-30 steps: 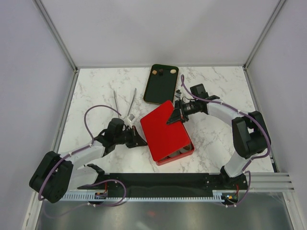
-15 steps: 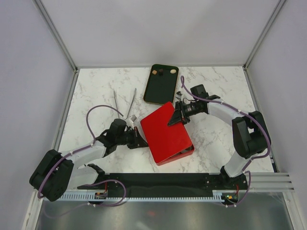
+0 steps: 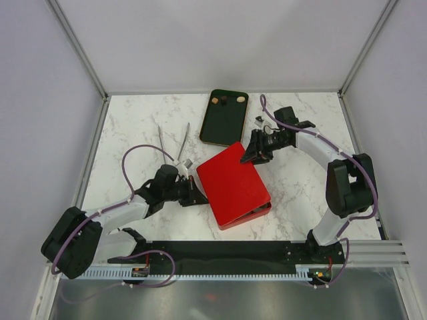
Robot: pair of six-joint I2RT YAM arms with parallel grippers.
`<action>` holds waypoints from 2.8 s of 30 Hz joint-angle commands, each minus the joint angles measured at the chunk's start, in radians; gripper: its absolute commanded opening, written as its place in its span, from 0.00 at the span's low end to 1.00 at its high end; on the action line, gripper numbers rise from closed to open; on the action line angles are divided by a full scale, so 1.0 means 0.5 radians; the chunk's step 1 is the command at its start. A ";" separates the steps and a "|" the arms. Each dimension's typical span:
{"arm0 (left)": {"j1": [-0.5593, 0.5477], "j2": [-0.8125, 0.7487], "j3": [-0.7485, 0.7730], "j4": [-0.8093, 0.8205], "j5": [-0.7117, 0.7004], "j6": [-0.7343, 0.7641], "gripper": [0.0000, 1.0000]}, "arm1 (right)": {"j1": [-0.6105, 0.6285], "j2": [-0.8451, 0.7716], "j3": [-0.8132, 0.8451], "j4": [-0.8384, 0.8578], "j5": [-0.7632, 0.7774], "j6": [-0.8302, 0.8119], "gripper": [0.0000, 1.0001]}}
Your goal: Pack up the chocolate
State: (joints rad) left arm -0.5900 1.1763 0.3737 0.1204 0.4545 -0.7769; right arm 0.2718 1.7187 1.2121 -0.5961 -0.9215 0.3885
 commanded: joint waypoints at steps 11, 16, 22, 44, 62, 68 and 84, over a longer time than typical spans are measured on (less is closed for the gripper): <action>-0.041 0.034 0.096 0.091 -0.029 -0.045 0.03 | -0.108 0.005 0.300 -0.351 0.959 -0.117 0.71; -0.041 0.031 0.112 0.042 -0.041 -0.035 0.02 | -0.108 -0.017 0.266 -0.345 0.966 -0.172 0.76; -0.038 -0.088 0.145 -0.164 -0.129 -0.014 0.04 | -0.108 -0.004 0.067 -0.222 0.849 -0.234 0.76; -0.038 -0.278 0.293 -0.467 -0.351 0.053 0.43 | -0.108 -0.164 -0.231 -0.020 0.861 -0.216 0.64; -0.041 0.019 0.483 -0.523 -0.467 0.170 0.43 | -0.108 -0.268 -0.022 -0.133 0.855 -0.188 0.69; -0.038 0.111 0.471 -0.449 -0.382 0.161 0.37 | -0.108 -0.277 -0.068 -0.130 0.861 -0.197 0.70; -0.121 0.080 0.299 -0.262 -0.185 0.011 0.31 | -0.108 -0.425 -0.295 -0.106 0.984 -0.112 0.71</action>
State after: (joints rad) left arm -0.6193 1.2221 0.5457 -0.0509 0.3241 -0.7452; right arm 0.2157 1.5612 1.0782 -0.6609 -0.4698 0.3050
